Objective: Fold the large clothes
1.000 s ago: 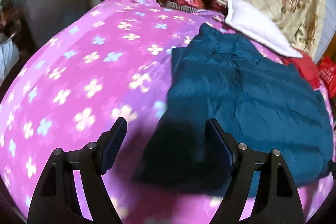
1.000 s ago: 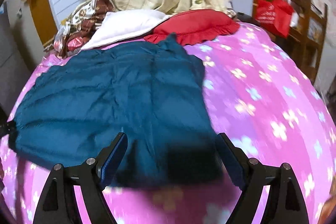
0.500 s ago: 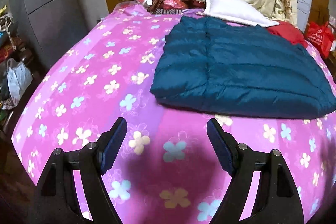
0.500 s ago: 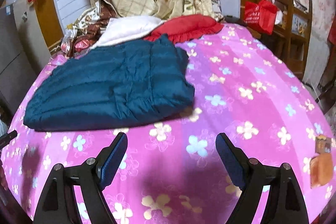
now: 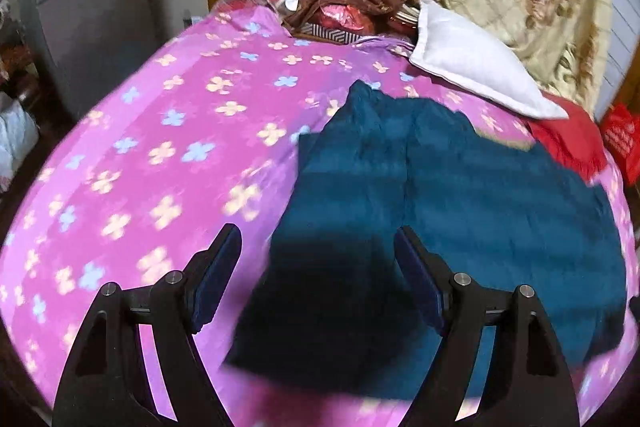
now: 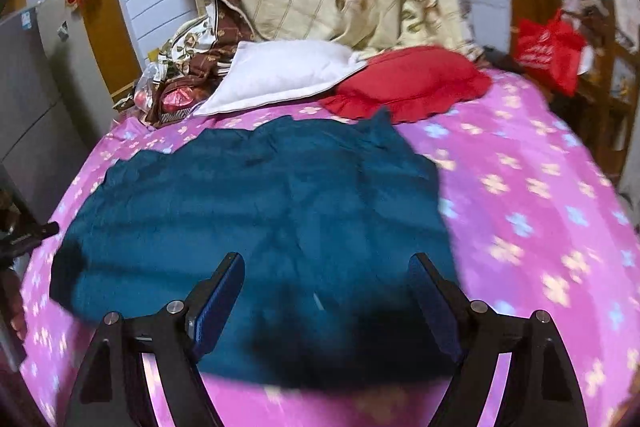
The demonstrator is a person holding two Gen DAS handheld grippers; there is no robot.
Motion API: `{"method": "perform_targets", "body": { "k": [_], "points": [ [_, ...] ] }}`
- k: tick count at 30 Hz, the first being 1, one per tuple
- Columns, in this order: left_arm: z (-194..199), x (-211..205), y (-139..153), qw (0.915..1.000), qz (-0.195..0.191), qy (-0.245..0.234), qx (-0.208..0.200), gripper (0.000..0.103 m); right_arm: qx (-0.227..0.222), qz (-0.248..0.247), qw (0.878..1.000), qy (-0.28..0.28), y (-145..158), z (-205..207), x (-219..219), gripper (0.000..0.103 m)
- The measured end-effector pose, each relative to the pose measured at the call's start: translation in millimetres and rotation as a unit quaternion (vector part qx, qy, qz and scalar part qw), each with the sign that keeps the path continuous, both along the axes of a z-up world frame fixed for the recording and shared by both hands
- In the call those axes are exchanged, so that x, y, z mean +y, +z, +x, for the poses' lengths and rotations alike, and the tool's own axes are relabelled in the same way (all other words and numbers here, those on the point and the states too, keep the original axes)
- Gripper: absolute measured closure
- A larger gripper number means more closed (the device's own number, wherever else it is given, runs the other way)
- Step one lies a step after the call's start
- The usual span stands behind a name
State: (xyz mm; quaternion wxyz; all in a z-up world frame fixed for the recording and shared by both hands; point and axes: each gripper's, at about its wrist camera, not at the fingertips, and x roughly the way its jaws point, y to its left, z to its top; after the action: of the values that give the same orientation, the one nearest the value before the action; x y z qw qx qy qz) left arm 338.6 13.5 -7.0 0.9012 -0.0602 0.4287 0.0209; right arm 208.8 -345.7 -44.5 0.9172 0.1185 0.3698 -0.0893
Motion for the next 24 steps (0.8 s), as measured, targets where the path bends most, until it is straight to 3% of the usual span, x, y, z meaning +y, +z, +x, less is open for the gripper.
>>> {"method": "perform_targets", "body": {
  "k": [3, 6, 8, 12, 14, 17, 18, 24],
  "points": [
    [42.8, -10.4, -11.1, 0.9999, -0.007, 0.000, 0.013, 0.024, 0.016, 0.027, 0.999, 0.005, -14.2, 51.0, -8.2, 0.021],
    [77.7, -16.8, -33.0, 0.9990, -0.004, 0.003, 0.044, 0.024, 0.045, 0.022, 0.999, 0.000, -33.8, 89.9, -19.7, 0.021],
    [94.2, -16.3, -47.2, 0.9985, 0.002, 0.009, 0.055, 0.024, 0.046, -0.001, 0.999, -0.013, -40.6, 99.7, -28.4, 0.021],
    [107.0, -8.6, -59.0, 0.9978, -0.030, 0.006, 0.058, 0.021, 0.043, -0.034, 0.996, -0.071, -54.0, 96.0, -61.6, 0.021],
    [110.5, -4.3, -63.5, 0.9967, -0.050, 0.010, 0.063, 0.018, 0.041, 0.000, 0.993, -0.115, -61.4, 88.6, -88.5, 0.018],
    [109.3, 2.6, -61.4, 0.9946, -0.079, 0.010, 0.066, 0.018, 0.032, 0.121, 0.980, -0.156, -79.5, 71.5, -129.5, 0.016],
    [108.9, 4.6, -58.5, 0.9947, -0.079, 0.010, 0.065, 0.018, 0.031, 0.129, 0.979, -0.156, -80.3, 68.8, -132.7, 0.016],
    [77.2, 44.0, -19.4, 0.9950, -0.080, 0.051, 0.028, 0.019, 0.040, 0.022, 0.985, -0.165, -47.7, 41.2, -122.3, 0.016]
  ]
}}
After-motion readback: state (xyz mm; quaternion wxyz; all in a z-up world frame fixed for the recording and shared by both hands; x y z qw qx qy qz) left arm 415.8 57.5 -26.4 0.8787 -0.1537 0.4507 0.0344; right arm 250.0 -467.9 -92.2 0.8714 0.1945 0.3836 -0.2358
